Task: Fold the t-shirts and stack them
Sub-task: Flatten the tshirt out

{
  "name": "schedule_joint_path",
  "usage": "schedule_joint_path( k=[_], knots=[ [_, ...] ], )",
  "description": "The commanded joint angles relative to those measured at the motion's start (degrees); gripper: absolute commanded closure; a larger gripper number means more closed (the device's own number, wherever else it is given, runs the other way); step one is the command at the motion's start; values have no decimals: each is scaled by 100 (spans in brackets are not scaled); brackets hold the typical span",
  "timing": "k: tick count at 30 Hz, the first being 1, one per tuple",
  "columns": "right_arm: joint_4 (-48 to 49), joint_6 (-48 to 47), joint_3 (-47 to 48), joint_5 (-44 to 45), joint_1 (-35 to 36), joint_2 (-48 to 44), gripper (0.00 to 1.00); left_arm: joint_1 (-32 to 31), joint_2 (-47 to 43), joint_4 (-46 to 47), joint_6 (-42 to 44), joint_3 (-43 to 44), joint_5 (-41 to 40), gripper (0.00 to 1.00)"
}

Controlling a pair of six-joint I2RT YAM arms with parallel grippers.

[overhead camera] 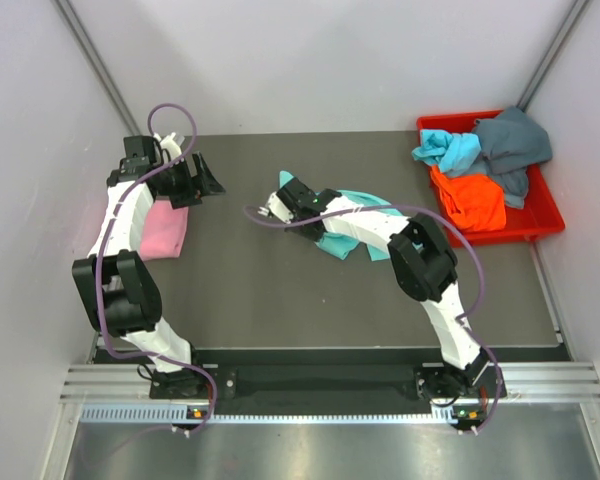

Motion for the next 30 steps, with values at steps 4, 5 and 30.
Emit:
schedule_joint_path(
  k=[4, 5, 30],
  knots=[
    [363, -320, 1076, 250, -230, -883, 100, -27, -105, 295, -59, 137, 230, 12],
    [363, -329, 1242, 250, -275, -910, 100, -27, -61, 321, -103, 129, 256, 12],
    [-657, 331, 699, -1675, -126, 13, 53, -88, -140, 268, -59, 120, 125, 12]
  ],
)
